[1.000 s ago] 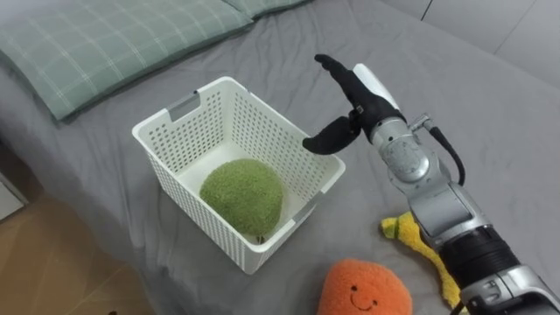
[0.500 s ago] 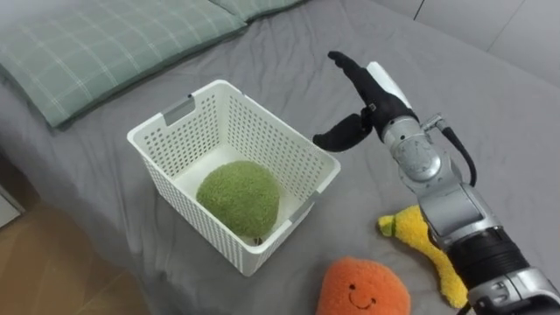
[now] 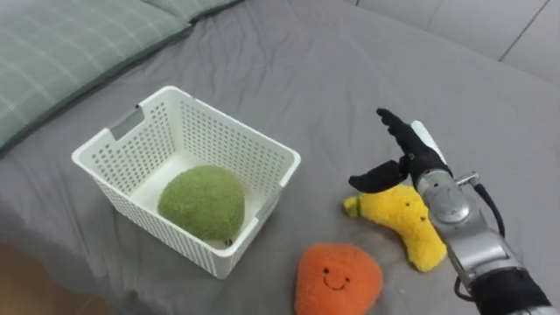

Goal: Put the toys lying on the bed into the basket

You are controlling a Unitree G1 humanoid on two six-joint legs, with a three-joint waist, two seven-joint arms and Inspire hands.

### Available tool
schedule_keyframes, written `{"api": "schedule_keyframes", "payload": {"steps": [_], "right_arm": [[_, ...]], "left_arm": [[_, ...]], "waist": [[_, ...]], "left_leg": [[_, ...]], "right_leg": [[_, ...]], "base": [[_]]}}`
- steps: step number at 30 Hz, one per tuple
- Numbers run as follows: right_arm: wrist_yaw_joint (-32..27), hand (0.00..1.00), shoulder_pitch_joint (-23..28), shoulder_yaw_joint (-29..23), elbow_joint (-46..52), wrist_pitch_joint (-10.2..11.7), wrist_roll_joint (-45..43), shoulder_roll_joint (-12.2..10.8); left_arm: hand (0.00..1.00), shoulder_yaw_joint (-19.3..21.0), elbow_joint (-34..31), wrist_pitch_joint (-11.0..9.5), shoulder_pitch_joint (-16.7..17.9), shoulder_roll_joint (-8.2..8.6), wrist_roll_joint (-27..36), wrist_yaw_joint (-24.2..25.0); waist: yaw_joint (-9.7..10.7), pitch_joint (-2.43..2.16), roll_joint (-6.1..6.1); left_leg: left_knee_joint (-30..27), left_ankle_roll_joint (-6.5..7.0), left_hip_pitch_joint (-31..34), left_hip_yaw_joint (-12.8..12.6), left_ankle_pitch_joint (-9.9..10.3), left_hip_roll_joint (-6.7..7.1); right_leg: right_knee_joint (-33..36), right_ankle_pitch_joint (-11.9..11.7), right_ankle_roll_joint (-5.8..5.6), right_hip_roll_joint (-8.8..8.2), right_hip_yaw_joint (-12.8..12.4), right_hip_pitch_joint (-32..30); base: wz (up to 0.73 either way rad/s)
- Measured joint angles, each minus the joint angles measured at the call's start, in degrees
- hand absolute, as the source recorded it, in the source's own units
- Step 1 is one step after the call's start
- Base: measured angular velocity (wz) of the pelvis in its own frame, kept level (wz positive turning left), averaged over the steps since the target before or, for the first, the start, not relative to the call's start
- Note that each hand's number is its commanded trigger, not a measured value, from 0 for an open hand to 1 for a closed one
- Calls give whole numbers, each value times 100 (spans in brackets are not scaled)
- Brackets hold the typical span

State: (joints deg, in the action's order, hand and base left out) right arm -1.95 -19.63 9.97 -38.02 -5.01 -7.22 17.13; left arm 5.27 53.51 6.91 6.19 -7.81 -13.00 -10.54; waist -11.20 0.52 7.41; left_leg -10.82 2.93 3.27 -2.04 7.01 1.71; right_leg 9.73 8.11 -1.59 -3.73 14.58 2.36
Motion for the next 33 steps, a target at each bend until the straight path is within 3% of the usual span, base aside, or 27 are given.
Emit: {"api": "schedule_keyframes", "payload": {"steps": [4, 8, 13, 19, 22, 28, 33], "right_arm": [[-107, 0, -99, -144, -852, 22, -2, 179], [-228, 0, -223, -292, -1167, 50, -1, 188], [-146, 0, -842, -258, -2094, 136, 9, 223], [108, 0, -1072, -149, -2497, 190, -117, 262], [160, 0, -1092, 49, -2713, 195, -120, 262], [103, 0, -1377, 32, -2952, 216, -106, 323], [-122, 0, -1433, 15, -3109, 242, 17, 341]], "left_arm": [[0, -218, 178, -67, -289, -17, 2, 6], [0, -240, 256, -102, -430, 1, 232, 9], [0, -452, 442, -114, -652, -34, 696, 12], [0, -693, 726, -236, -874, -97, 923, 109], [0, -931, 1033, -293, -1035, -147, 1047, 122], [0, -943, 1124, -450, -1084, -168, 1116, 130], [0, -949, 1124, -452, -1081, -182, 1118, 130]], "waist": [[126, -13, 20], [195, -10, 21], [272, 36, -37], [258, 122, -130], [188, 131, -135], [88, 141, -148], [-10, 152, -165]], "left_leg": [[-3, 9, 219, -248, -26, -53], [14, 5, 395, -375, -40, -97], [24, -10, 629, -403, -49, -118], [58, -12, 777, -395, -50, -107], [83, -11, 840, -396, -50, -107], [120, -9, 928, -403, -51, -104], [122, -9, 979, -368, -52, -101]], "right_leg": [[46, -55, 20, 1, -98, -342], [90, -94, 49, 22, -135, -634], [82, -110, 67, 43, -172, -891], [81, -110, 68, 44, -143, -1053], [81, -110, 68, 38, -147, -1139], [85, -109, 67, 18, -21, -1250], [84, -108, 66, 18, -3, -1289]], "base": [[-25], [-27], [-3], [1], [-2], [-2], [3]]}}
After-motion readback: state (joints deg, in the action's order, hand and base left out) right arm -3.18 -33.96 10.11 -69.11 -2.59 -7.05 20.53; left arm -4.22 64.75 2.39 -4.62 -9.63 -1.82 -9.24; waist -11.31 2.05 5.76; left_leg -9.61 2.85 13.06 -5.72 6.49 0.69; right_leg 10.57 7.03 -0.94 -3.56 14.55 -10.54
